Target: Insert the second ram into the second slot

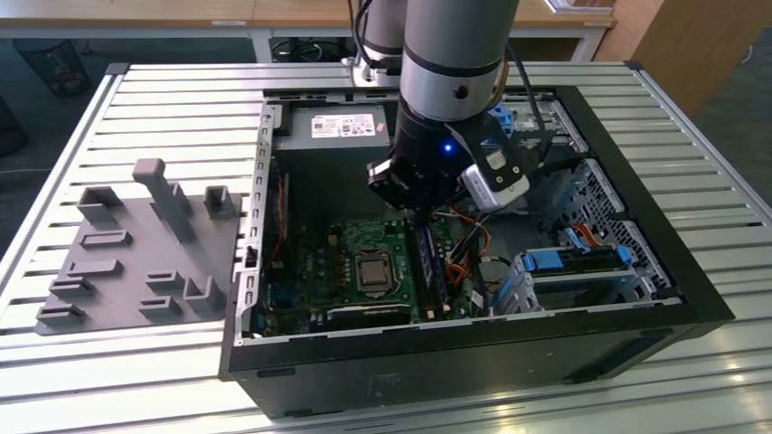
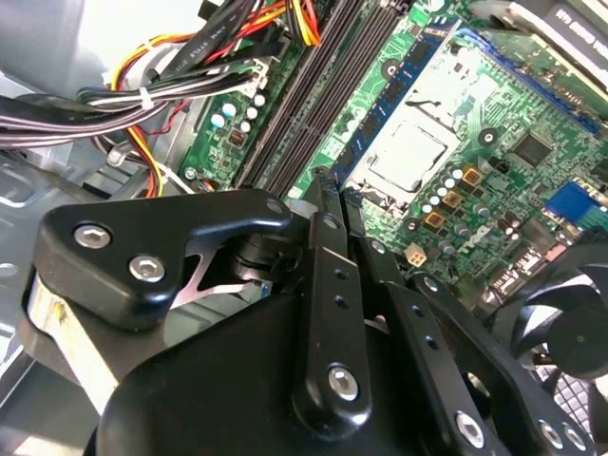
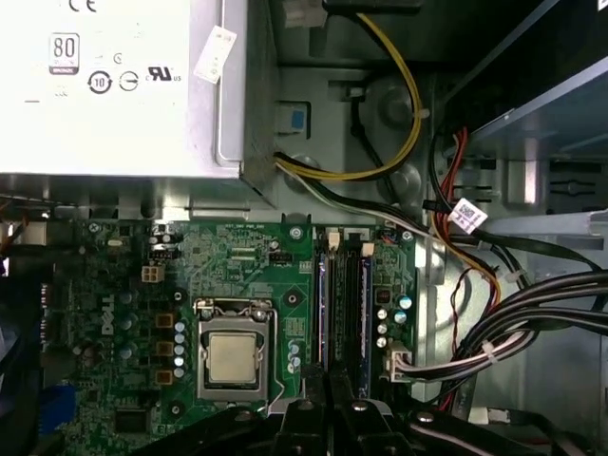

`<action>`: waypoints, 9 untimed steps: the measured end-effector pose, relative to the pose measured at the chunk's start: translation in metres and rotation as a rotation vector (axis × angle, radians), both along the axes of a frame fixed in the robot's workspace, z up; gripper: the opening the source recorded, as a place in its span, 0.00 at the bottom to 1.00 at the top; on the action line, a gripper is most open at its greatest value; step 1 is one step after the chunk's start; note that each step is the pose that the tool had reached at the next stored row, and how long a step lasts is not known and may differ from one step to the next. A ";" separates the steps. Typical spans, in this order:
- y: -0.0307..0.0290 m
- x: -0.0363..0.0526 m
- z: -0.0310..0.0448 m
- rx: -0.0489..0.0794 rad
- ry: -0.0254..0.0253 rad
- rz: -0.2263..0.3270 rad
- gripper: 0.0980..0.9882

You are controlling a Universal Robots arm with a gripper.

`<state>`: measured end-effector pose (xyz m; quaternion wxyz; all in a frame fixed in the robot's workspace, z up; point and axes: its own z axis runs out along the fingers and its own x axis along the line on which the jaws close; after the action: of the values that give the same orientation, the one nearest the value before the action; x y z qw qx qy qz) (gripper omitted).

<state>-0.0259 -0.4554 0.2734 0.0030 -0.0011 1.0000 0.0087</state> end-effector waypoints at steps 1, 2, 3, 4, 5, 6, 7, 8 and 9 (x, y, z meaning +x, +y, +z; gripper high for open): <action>0.0000 0.0000 -0.0018 0.000 0.0005 0.000 0.04; 0.0000 0.0001 -0.0036 0.000 0.0008 -0.001 0.04; 0.0000 0.0004 -0.0054 0.000 0.0009 -0.002 0.04; 0.0000 0.0005 -0.0072 0.000 0.0010 -0.004 0.04; 0.0000 0.0008 -0.0090 0.000 0.0011 -0.005 0.04; -0.0001 0.0014 -0.0109 0.000 0.0013 -0.007 0.04; -0.0001 0.0019 -0.0120 0.000 0.0016 -0.009 0.04; -0.0001 0.0021 -0.0128 0.000 0.0017 -0.010 0.04; -0.0001 0.0021 -0.0138 0.000 0.0018 -0.010 0.04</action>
<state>-0.0238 -0.4555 0.2596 0.0022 0.0040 1.0000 0.0086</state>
